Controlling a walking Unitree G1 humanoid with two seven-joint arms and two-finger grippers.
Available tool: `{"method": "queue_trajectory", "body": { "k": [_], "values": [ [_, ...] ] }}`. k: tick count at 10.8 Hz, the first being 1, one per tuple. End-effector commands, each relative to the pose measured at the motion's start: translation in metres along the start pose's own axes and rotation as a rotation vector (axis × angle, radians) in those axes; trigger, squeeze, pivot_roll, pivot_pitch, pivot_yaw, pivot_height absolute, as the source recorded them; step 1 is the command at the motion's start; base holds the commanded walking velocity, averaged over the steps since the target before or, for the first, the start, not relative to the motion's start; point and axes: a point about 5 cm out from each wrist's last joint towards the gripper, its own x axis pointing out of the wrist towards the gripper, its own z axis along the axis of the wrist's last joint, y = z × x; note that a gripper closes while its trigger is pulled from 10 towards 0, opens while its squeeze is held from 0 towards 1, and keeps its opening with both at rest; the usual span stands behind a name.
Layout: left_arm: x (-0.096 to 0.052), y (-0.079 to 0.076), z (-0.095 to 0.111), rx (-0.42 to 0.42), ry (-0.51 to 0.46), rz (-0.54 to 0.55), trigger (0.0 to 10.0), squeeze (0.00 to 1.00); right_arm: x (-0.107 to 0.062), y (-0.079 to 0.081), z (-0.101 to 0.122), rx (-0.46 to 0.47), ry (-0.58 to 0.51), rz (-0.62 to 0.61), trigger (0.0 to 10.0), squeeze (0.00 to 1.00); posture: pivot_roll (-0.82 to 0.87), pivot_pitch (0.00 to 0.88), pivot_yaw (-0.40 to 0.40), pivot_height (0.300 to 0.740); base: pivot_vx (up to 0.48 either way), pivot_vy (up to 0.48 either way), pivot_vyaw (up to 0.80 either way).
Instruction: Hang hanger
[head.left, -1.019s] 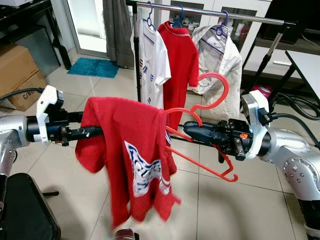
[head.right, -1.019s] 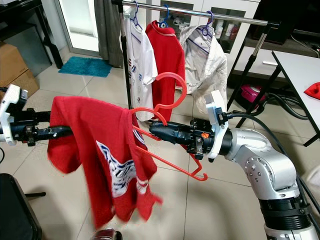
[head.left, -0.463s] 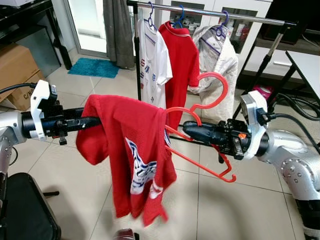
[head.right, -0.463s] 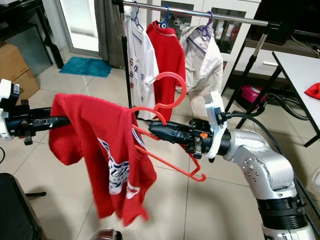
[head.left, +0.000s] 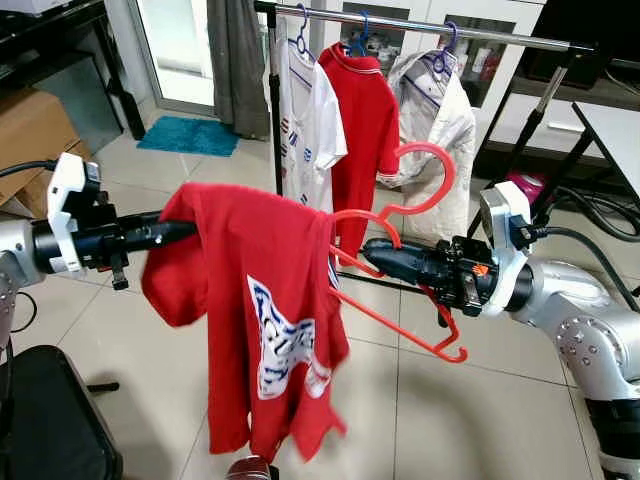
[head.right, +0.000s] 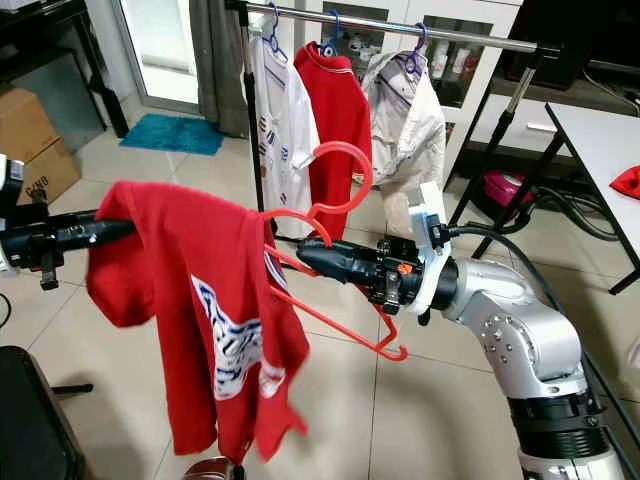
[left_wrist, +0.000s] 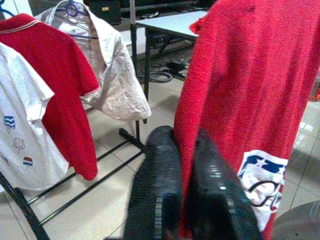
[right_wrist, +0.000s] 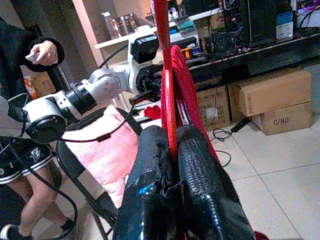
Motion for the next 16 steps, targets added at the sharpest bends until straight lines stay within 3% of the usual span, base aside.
{"method": "queue_trajectory", "body": {
  "k": [1,7,16],
  "values": [
    [-0.003,-0.001,0.005,0.014,-0.013,0.006,0.0,0.00,-0.001,-0.002,0.012,-0.054,-0.033,-0.011,10.0,0.00,0.08,0.005,0.028,0.740,0.000,0.000,0.00],
    [-0.015,-0.020,0.005,0.005,-0.056,0.040,0.0,0.00,-0.011,-0.019,0.012,-0.076,-0.093,-0.222,10.0,0.00,0.07,0.000,0.053,0.740,0.000,0.000,0.00],
    [-0.052,-0.014,-0.003,-0.024,-0.009,0.234,0.0,0.00,-0.016,-0.018,0.016,-0.061,-0.111,-0.144,10.0,0.00,0.09,0.000,0.035,0.740,0.000,0.000,0.00]
  ]
}}
